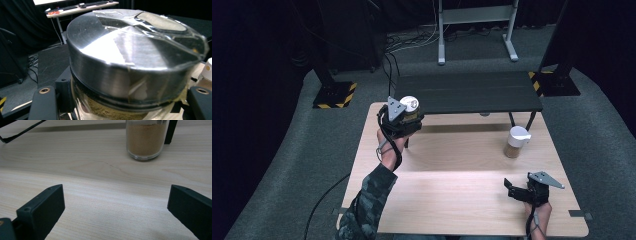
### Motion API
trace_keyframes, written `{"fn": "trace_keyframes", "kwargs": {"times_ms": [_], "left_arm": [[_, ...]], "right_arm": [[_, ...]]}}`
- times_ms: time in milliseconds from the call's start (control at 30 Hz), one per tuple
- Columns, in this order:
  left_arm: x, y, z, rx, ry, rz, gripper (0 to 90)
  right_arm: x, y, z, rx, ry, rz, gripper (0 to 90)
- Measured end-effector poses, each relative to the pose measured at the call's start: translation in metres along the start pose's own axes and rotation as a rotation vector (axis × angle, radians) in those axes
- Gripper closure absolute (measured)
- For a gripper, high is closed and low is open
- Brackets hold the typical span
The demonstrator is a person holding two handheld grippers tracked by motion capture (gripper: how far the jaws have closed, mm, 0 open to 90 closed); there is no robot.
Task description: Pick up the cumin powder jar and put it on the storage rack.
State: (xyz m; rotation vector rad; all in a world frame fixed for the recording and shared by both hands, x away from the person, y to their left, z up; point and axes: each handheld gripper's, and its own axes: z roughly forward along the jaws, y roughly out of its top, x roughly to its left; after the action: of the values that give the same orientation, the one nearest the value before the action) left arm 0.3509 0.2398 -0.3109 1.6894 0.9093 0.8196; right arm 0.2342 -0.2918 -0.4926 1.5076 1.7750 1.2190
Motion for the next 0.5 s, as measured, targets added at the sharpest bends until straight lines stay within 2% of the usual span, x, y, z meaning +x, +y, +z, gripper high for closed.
{"fn": "trace_keyframes", "kwargs": {"times_ms": [267, 500], "left_arm": [[0.006, 0.010, 0.005, 0.014, 0.006, 0.004, 29.7], [0.009, 0.015, 0.010, 0.014, 0.009, -0.010, 29.7]], "right_arm": [[0.000, 0.000, 0.000, -0.001, 0.000, 0.000, 0.0], [-0.001, 0.000, 0.000, -0.002, 0.002, 0.003, 0.0]]}}
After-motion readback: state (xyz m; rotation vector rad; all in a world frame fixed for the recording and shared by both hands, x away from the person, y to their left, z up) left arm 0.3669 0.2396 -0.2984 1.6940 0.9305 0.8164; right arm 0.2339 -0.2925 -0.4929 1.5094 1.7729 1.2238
